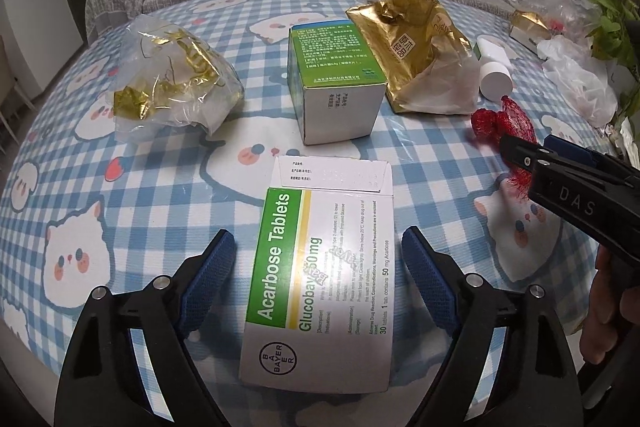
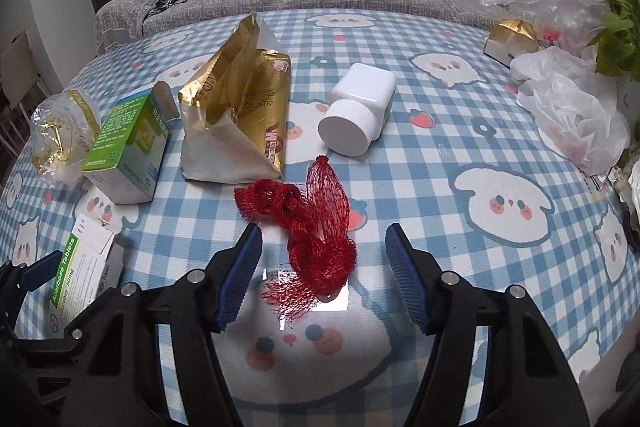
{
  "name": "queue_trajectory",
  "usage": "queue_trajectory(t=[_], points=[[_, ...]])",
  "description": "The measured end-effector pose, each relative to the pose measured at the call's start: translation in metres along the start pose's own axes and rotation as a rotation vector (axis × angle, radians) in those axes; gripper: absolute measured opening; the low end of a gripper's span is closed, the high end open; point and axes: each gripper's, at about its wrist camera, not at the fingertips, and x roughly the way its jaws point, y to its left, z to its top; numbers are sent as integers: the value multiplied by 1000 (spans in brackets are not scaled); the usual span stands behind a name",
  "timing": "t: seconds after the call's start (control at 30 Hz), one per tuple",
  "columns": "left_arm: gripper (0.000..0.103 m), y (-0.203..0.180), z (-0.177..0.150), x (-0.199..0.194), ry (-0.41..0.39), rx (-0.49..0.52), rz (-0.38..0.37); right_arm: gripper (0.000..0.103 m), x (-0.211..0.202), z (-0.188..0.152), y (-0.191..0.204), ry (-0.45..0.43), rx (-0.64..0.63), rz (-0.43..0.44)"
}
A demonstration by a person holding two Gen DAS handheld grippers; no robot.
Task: Collect trash
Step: 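Grasp the Acarbose Tablets box with the left tool while the right tool grasps the red mesh net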
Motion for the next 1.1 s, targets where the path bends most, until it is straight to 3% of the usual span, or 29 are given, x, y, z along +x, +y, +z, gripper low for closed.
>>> queue_trajectory(t=[0.3, 0.5, 1.1], points=[[60, -5, -3, -3, -12, 27, 27, 34, 7, -5, 0, 35, -10, -21], [60, -3, -4, -5, -13, 16, 17, 25, 7, -4, 1, 36, -11, -23], [60, 2, -10, -23, -36, -10, 0, 22, -22, -13, 0, -1, 8, -28]])
